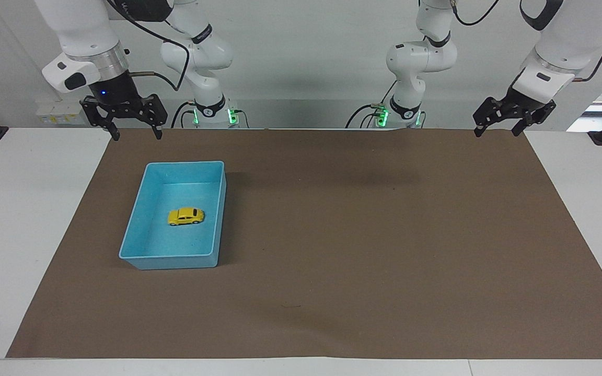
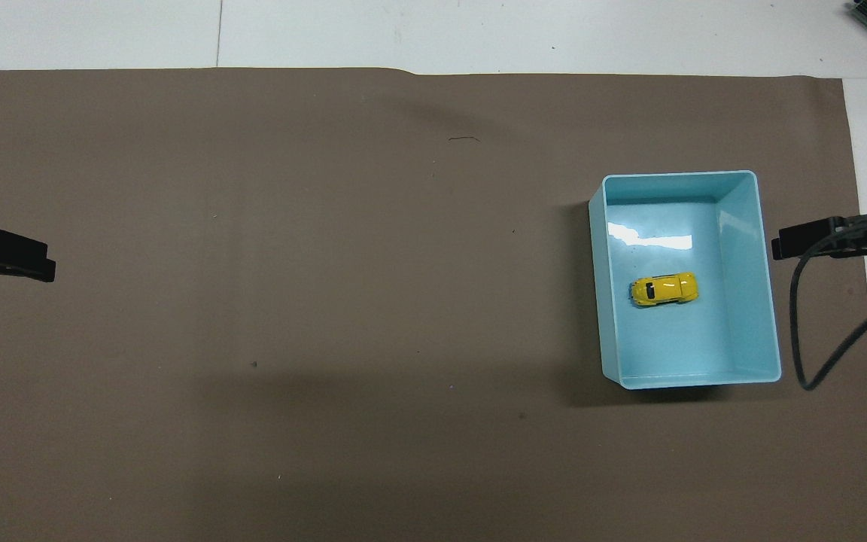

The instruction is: Wind up and store yellow beetle car

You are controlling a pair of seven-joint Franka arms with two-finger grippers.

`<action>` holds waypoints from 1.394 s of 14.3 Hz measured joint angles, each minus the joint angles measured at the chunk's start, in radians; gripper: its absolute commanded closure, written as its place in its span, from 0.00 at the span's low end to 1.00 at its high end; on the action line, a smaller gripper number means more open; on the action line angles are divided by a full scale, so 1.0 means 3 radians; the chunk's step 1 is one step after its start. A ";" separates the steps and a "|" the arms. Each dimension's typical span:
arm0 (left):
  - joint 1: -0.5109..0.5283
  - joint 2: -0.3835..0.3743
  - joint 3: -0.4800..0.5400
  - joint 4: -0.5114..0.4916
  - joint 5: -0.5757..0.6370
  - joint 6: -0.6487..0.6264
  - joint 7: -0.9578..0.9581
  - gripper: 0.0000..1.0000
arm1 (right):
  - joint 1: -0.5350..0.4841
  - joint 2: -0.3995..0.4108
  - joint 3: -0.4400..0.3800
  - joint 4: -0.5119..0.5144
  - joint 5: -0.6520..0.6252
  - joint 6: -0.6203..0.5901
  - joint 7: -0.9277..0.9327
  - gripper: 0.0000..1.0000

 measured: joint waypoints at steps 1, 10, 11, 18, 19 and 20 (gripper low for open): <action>0.0000 0.0000 0.0000 0.0000 0.0000 0.0000 0.0000 0.00 | 0.0000 0.0000 0.0000 0.0002 0.0000 0.0000 0.0049 0.00; 0.0000 0.0000 0.0000 0.0000 0.0000 0.0000 0.0000 0.00 | 0.0000 0.0001 -0.0009 0.0027 -0.0011 -0.0007 0.0241 0.00; 0.0000 0.0000 0.0000 0.0000 0.0000 0.0000 0.0000 0.00 | 0.0000 0.0001 -0.0010 0.0028 -0.0011 -0.0012 0.0242 0.00; 0.0000 0.0000 0.0000 0.0000 0.0000 0.0000 0.0000 0.00 | 0.0000 -0.0001 -0.0010 0.0039 -0.0011 -0.0023 0.0242 0.00; 0.0000 0.0000 0.0000 0.0000 0.0000 0.0000 0.0000 0.00 | 0.0000 -0.0001 -0.0010 0.0039 -0.0011 -0.0024 0.0242 0.00; 0.0000 0.0000 0.0002 0.0000 0.0000 0.0000 0.0000 0.00 | 0.0000 -0.0001 -0.0010 0.0040 -0.0011 -0.0026 0.0242 0.00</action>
